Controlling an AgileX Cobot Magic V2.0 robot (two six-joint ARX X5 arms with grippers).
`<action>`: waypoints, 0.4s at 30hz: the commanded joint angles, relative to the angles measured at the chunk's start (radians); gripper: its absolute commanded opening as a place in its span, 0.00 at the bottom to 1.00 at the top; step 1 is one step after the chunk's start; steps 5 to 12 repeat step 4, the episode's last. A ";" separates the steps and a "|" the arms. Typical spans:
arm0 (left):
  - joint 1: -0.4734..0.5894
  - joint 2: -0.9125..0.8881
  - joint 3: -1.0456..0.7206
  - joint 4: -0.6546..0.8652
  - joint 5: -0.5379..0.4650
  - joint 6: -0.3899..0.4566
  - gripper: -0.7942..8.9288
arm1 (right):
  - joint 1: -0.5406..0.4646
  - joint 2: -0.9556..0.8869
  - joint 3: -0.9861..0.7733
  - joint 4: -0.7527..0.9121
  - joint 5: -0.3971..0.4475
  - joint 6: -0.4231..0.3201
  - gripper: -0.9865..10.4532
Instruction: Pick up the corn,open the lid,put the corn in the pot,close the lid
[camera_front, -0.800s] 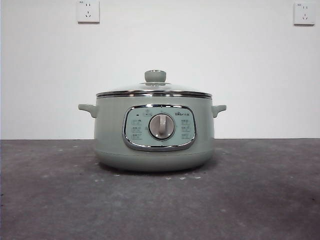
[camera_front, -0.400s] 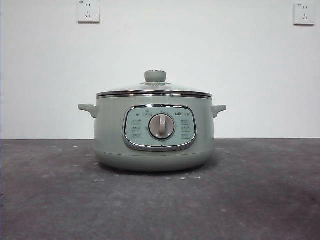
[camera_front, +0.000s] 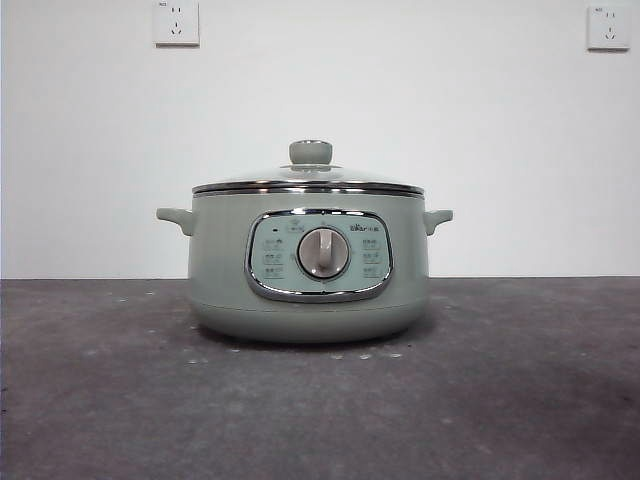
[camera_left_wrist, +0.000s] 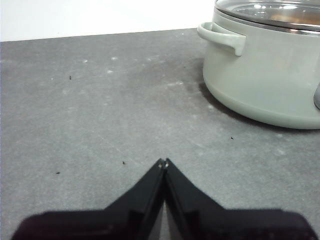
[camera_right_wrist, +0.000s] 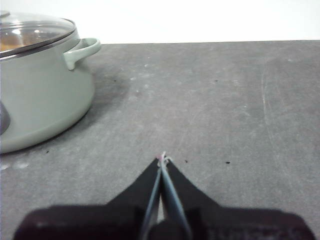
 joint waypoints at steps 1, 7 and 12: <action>0.002 0.000 -0.010 0.006 -0.003 -0.006 0.08 | 0.000 0.000 -0.011 0.006 0.001 0.011 0.09; 0.002 0.000 -0.010 0.006 -0.003 -0.006 0.08 | 0.000 -0.001 -0.011 0.006 0.001 0.011 0.09; 0.002 0.000 -0.010 0.006 -0.003 -0.006 0.08 | 0.000 -0.001 -0.011 0.006 0.001 0.011 0.09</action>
